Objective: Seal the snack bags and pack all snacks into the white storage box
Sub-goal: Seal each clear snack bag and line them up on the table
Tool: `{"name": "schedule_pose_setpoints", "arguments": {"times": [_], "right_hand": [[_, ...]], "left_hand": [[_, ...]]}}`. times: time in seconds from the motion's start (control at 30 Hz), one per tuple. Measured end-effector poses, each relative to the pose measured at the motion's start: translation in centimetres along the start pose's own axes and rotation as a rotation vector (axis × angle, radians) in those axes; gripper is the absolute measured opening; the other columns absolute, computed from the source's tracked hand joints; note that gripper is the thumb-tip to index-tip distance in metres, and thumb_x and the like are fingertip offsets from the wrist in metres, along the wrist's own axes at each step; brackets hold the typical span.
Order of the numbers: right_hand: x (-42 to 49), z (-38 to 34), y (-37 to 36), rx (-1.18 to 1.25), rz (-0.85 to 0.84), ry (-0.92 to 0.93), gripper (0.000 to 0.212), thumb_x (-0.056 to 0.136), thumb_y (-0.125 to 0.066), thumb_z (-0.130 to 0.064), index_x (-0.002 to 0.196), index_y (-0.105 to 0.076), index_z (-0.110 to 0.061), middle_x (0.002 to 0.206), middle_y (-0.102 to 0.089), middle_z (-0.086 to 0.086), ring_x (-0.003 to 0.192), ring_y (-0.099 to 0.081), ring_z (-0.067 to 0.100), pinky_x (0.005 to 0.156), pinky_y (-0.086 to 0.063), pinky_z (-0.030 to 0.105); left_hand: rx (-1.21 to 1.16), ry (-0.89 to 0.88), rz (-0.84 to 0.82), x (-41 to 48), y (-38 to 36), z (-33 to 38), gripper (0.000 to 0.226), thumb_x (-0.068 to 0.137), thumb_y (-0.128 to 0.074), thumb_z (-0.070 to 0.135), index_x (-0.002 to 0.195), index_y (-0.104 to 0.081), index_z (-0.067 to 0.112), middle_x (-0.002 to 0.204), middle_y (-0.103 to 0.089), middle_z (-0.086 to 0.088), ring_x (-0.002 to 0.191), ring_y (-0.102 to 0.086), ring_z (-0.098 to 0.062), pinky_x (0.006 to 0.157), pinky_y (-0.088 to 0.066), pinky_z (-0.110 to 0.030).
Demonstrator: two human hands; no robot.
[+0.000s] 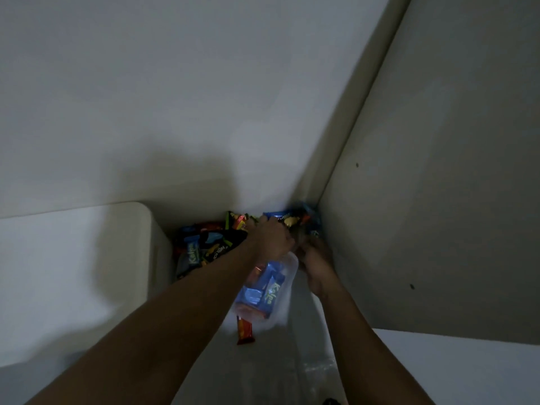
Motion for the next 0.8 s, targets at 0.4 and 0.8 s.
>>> {"name": "schedule_pose_setpoints", "arguments": {"times": [0.4, 0.8], "right_hand": [[-9.2, -9.5, -2.4, 0.153, 0.023, 0.344, 0.018, 0.096, -0.043, -0.005, 0.091, -0.056, -0.016, 0.082, -0.061, 0.012, 0.072, -0.056, 0.022, 0.064, -0.046, 0.03], [-22.7, -16.4, -0.9, 0.039, -0.074, 0.797, 0.017, 0.106, -0.041, -0.02, 0.104, -0.053, -0.008, 0.087, -0.076, 0.006, 0.075, -0.072, 0.025, 0.061, -0.054, 0.035]], "left_hand": [[-0.579, -0.073, 0.408, -4.8, 3.9, -0.9, 0.045, 0.09, -0.042, 0.054, 0.118, -0.068, 0.031, 0.108, -0.061, -0.009, 0.1, -0.061, -0.025, 0.091, -0.05, -0.034], [-1.285, -0.121, 0.58, -16.6, 12.6, -1.5, 0.093, 0.065, -0.086, 0.049, 0.143, -0.043, 0.022, 0.139, -0.05, 0.006, 0.126, -0.047, -0.011, 0.1, -0.046, -0.03]]}}
Point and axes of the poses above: each hand's wrist, its own x-axis towards the middle knuckle, its own y-axis out of the back of the hand, z = x × y, the point moved 2 cm from there along x, towards the middle knuckle
